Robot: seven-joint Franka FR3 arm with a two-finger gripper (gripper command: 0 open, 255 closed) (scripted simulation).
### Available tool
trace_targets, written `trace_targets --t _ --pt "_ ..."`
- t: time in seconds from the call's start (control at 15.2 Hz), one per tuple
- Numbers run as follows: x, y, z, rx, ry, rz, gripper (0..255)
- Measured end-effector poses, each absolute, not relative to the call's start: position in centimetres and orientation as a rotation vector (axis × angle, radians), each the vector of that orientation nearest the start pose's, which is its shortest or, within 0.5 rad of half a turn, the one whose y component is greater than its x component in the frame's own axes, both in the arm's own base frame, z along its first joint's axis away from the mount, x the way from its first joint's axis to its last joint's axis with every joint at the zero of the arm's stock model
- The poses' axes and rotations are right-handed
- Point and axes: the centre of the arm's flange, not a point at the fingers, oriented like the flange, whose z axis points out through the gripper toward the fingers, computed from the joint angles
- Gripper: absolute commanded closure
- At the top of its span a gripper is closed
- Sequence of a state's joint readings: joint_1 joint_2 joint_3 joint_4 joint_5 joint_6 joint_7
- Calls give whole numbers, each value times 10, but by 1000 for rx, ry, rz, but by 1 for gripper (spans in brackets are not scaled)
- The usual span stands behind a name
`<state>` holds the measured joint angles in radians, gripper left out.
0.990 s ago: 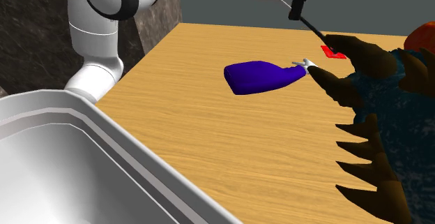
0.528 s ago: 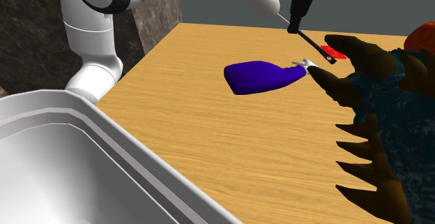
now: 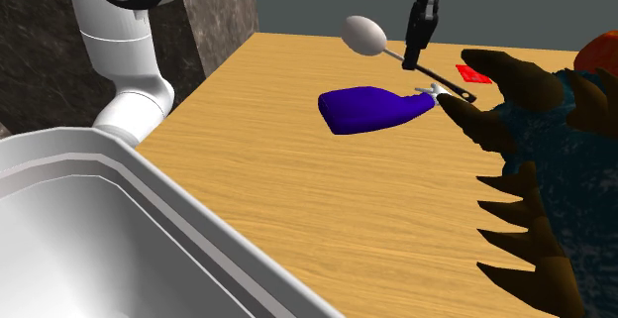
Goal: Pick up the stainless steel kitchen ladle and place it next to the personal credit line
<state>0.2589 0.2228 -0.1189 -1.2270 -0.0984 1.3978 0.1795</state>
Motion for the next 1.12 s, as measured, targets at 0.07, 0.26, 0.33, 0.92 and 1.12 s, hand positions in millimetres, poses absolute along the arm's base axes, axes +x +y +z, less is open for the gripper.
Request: trace_targets --t 0.07,0.26,0.33,0.92,1.12 --pt "597 82 636 -3270 85 49 255" --pt "599 84 621 -3270 85 49 255" --pt "598 84 616 -3270 84 48 255" --pt "598 83 612 -3270 85 48 0" --pt "598 83 611 -3270 85 49 0"
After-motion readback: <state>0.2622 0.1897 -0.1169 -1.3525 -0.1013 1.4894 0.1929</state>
